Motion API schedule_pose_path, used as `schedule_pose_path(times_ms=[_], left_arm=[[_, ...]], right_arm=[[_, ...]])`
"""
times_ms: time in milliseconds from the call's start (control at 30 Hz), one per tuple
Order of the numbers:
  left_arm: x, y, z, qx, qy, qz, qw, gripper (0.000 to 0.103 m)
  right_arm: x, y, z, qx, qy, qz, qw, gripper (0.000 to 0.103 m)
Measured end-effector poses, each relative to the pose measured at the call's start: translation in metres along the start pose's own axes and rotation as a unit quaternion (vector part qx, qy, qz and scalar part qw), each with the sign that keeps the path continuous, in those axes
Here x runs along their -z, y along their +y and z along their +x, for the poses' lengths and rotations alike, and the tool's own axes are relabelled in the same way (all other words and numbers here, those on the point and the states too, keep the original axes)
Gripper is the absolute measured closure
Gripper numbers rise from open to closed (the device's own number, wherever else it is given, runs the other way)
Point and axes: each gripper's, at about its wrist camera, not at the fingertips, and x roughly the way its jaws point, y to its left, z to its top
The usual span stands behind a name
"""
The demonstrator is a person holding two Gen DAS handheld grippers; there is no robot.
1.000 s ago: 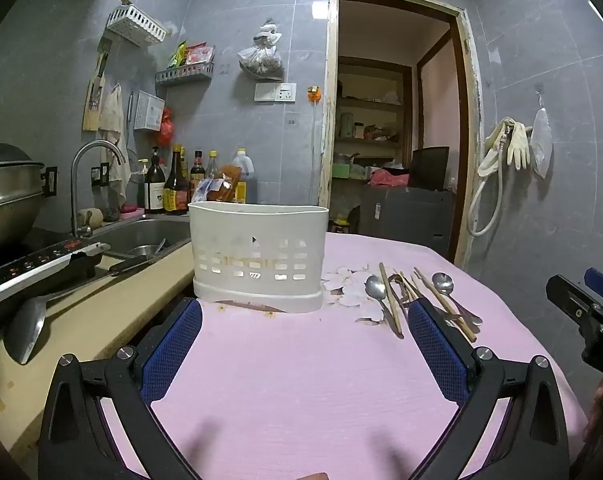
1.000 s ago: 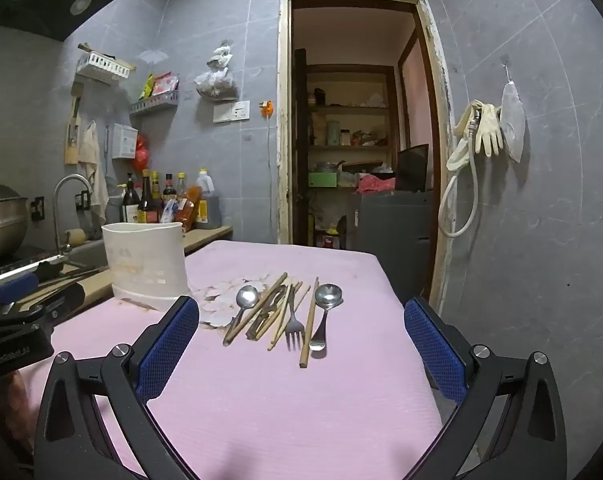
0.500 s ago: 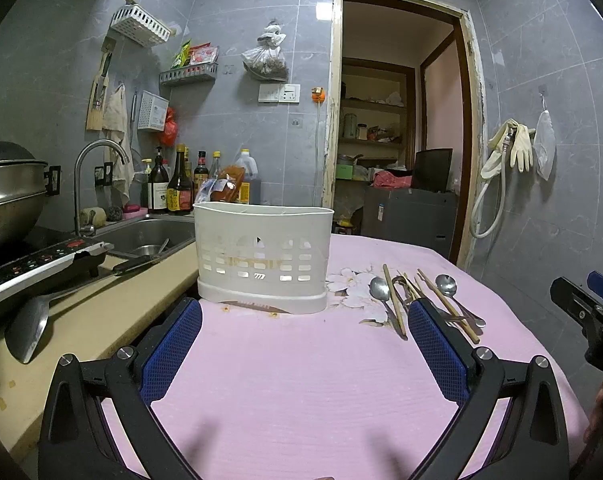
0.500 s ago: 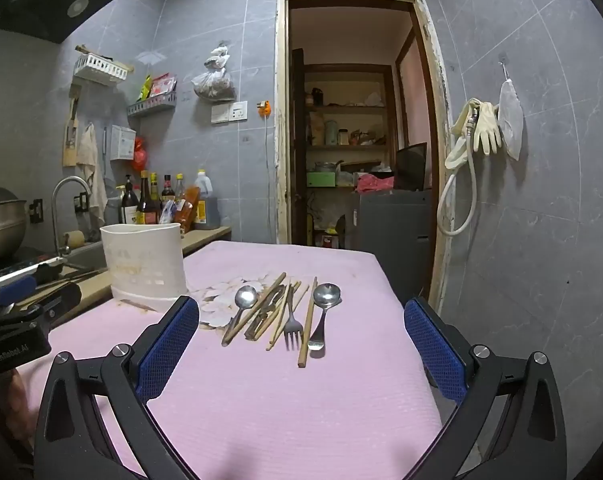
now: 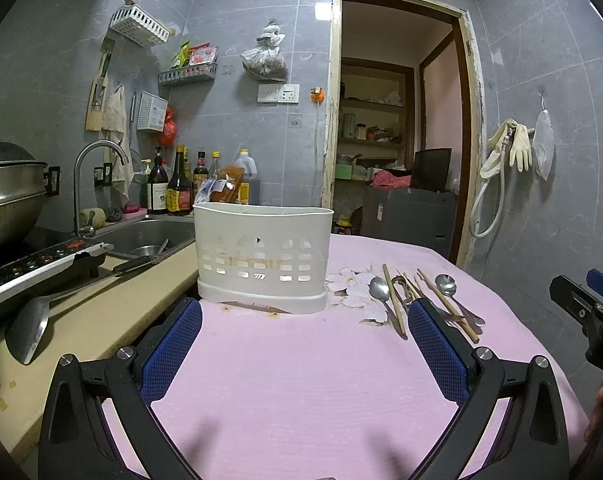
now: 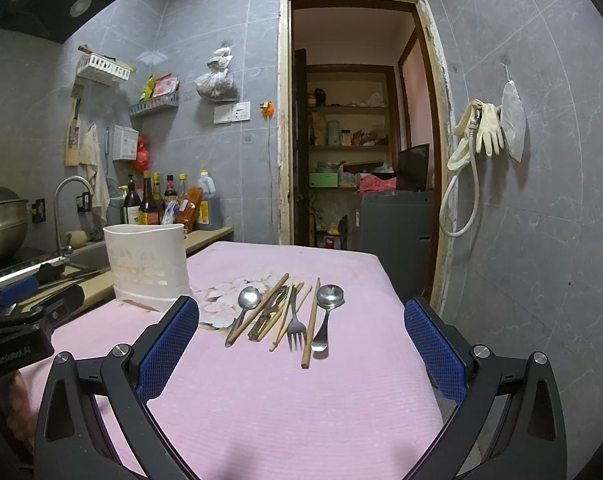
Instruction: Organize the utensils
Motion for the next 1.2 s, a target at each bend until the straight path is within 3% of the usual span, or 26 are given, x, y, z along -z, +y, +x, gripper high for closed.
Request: schedule_pose_path(times_ms=[1200], left_arm=[[-0.0048, 0.0063, -0.0028, -0.008, -0.008, -0.004, 0.9999, 0.002]], right_arm=[[-0.0002, 0.0055, 0.0033, -0.003, 0.002, 0.003, 1.000, 0.000]])
